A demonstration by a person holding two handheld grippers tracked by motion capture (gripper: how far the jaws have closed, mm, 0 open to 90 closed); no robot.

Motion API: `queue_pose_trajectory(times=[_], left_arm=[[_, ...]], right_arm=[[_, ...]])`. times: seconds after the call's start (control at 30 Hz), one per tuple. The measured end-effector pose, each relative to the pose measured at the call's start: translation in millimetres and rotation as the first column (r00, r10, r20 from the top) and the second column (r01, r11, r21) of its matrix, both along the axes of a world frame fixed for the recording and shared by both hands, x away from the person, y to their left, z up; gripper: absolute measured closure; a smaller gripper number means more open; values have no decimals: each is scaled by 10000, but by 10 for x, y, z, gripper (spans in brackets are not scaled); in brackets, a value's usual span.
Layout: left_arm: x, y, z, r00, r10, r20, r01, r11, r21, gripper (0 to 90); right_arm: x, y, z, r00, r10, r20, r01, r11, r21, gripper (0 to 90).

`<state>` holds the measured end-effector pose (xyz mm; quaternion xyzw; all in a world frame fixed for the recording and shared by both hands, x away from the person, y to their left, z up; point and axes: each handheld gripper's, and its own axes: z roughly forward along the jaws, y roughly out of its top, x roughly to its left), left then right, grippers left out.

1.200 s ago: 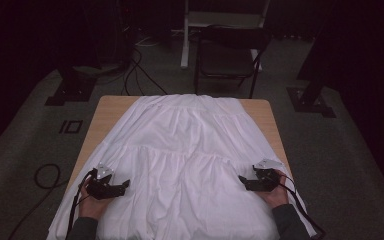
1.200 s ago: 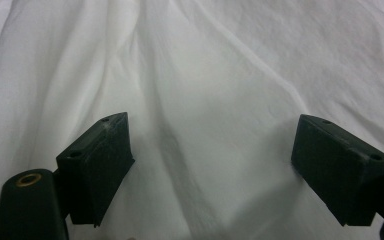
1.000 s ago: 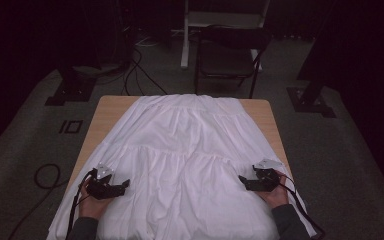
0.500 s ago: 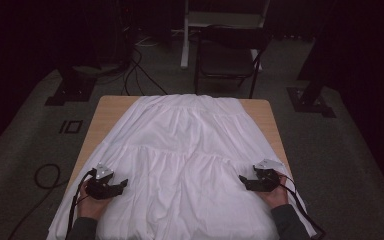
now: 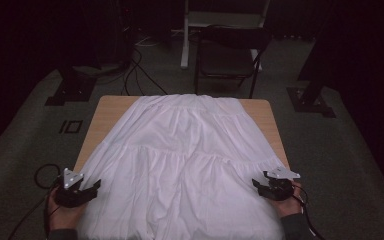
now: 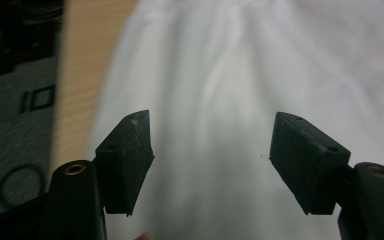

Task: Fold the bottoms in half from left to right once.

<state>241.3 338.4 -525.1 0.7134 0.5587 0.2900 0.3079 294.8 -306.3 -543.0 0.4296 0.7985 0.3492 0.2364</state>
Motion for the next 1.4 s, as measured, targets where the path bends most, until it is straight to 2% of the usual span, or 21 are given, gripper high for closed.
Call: queue_pose_trajectory(times=[0.1, 0.23, 0.3, 0.37, 0.43, 0.47, 0.57, 0.63, 0.73, 0.87, 0.9, 0.97, 1.07, 1.17, 1.27, 1.33, 1.4], left_arm=[[-124, 210, -2, 9976, 697, 44, -696, 9975, -136, 365], [-224, 410, -37, 9893, 1455, -48, -1456, 9890, -267, 383], [-234, 456, -84, 9869, 1595, -231, -1602, 9866, -312, 374], [-233, 463, -140, 9874, 1516, -454, -1531, 9878, -297, 360], [-233, 463, -140, 9874, 1516, -454, -1531, 9878, -297, 355], [-226, 446, -214, 9865, 1483, -699, -1504, 9883, -246, 353], [-221, 431, -272, 9837, 1495, -1000, -1514, 9884, -112, 362], [-239, 446, -290, 9843, 1442, -1022, -1485, 9883, -353, 389], [-250, 459, -282, 9863, 1279, -1043, -1342, 9894, -560, 507], [-242, 461, -268, 9878, 1123, -1074, -1191, 9911, -593, 788], [-244, 465, -268, 9868, 1215, -1069, -1273, 9906, -492, 857], [-257, 474, -261, 9859, 1243, -1120, -1293, 9909, -382, 887], [-308, 476, -259, 9862, 1258, -1076, -1275, 9918, -90, 893], [-363, 502, -255, 9847, 1407, -1026, -1412, 9900, 30, 895], [-522, 612, -225, 9801, 1817, -800, -1828, 9831, -67, 896], [-637, 698, -202, 9745, 2156, -627, -2168, 9761, -121, 896], [-754, 802, -179, 9641, 2609, -492, -2622, 9648, -221, 895]], right_arm=[[-106, -93, 7, 9998, -172, 25, 172, 9998, -42, 451], [-219, -206, 11, 9989, -447, 122, 449, 9988, -171, 476], [-259, -256, 5, 9982, -582, 138, 584, 9981, -188, 472], [-292, -310, -13, 9974, -721, 100, 722, 9972, -185, 460], [-308, -337, -30, 9969, -791, 33, 791, 9967, -184, 460], [-330, -370, -66, 9963, -858, -74, 856, 9960, -242, 442], [-343, -403, -108, 9954, -936, -205, 931, 9954, -241, 434], [-349, -414, -130, 9948, -970, -303, 964, 9951, -209, 435], [-359, -421, -141, 9947, -963, -359, 963, 9954, -13, 446], [-373, -419, -154, 9937, -946, -596, 973, 9943, 441, 464], [-382, -412, -158, 9940, -931, -581, 959, 9942, 479, 465], [-400, -392, -157, 9943, -887, -598, 915, 9947, 468, 465], [-425, -344, -157, 9945, -850, -615, 880, 9949, 485, 465], [-447, -299, -156, 9951, -767, -629, 799, 9956, 487, 465], [-493, -212, -158, 9963, -596, -616, 626, 9969, 468, 465], [-527, -154, -157, 9966, -525, -641, 556, 9974, 468, 464], [-559, -109, -158, 9968, -468, -648, 499, 9977, 469, 464]])
